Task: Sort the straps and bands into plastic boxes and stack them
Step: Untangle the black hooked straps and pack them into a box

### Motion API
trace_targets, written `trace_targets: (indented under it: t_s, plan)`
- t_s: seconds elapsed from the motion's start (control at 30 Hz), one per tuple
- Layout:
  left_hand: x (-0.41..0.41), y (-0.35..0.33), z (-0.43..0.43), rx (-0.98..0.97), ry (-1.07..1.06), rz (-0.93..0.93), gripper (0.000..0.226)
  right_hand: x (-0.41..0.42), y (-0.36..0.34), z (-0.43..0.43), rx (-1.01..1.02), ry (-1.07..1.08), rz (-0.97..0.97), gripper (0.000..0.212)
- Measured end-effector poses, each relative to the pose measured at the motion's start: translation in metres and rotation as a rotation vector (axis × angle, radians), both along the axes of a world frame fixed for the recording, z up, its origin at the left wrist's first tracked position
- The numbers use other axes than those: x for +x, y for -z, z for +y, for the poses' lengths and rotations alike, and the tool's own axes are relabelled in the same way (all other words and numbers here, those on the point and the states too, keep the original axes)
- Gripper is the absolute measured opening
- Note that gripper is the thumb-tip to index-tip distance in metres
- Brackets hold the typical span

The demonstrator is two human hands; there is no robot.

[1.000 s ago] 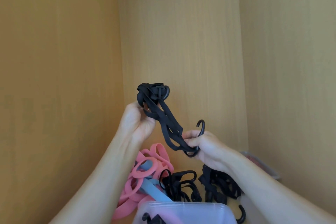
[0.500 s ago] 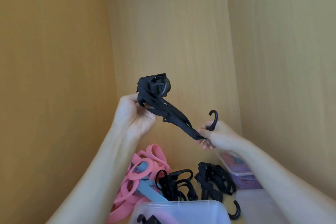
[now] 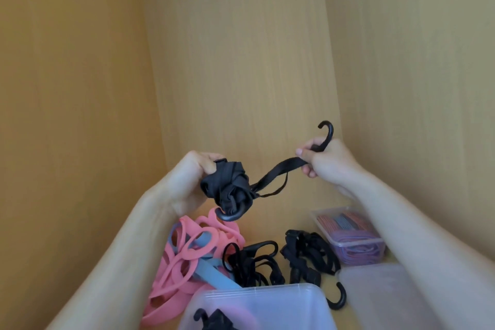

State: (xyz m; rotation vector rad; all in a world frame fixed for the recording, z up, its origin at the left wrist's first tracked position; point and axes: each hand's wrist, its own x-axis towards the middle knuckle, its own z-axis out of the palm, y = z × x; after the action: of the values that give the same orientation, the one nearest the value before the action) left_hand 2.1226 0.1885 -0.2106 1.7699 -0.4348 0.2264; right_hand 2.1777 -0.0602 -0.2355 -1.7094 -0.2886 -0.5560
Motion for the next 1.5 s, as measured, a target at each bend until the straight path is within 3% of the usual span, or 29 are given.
trace_targets:
  t_s: [0.07,0.17,0.3,0.4,0.53,0.63,0.87,1.1,1.23,1.33,1.43,1.5]
  plan:
    - [0.0,0.003,0.0,0.112,-0.062,-0.016,0.009,-0.001,-0.006,0.001,0.067,-0.026,-0.036,0.009]
    - [0.004,0.008,0.001,0.222,-0.164,-0.02,0.01,-0.004,-0.012,0.006,0.145,-0.076,-0.073,0.01]
    - [0.016,0.013,0.005,0.13,-0.284,-0.054,0.025,-0.009,-0.018,0.014,0.21,-0.148,-0.128,0.012]
    - [0.022,0.012,0.005,0.006,-0.387,-0.145,0.022,-0.016,-0.022,0.018,0.26,-0.225,-0.157,0.013]
    - [0.019,0.011,0.0,0.004,-0.541,-0.331,0.009,-0.029,-0.028,0.024,0.32,-0.336,-0.178,0.011]
    - [0.017,0.013,-0.001,-0.05,-0.555,-0.377,0.018,-0.042,-0.034,0.029,0.349,-0.473,-0.179,0.014]
    - [0.029,0.014,0.008,-0.017,-0.83,-0.455,0.013,-0.06,-0.036,0.04,0.203,-0.7,-0.166,0.03]
    - [0.028,0.007,0.012,-0.358,-0.728,-0.373,0.01,-0.059,-0.033,0.043,0.179,-0.744,-0.079,0.026]
    - [0.028,0.005,0.014,-0.546,-0.681,-0.374,0.011,-0.057,-0.02,0.058,-0.017,-0.817,0.068,0.026]
    - [0.027,0.005,0.013,-0.602,-0.669,-0.374,0.016,-0.056,-0.01,0.071,-0.166,-0.888,0.077,0.043]
    - [0.026,0.006,0.012,-0.639,-0.66,-0.386,0.019,-0.056,-0.007,0.076,-0.104,-1.072,0.138,0.057]
    - [0.027,0.007,0.011,-0.631,-0.654,-0.401,0.019,-0.056,-0.008,0.075,-0.035,-1.136,0.179,0.052]
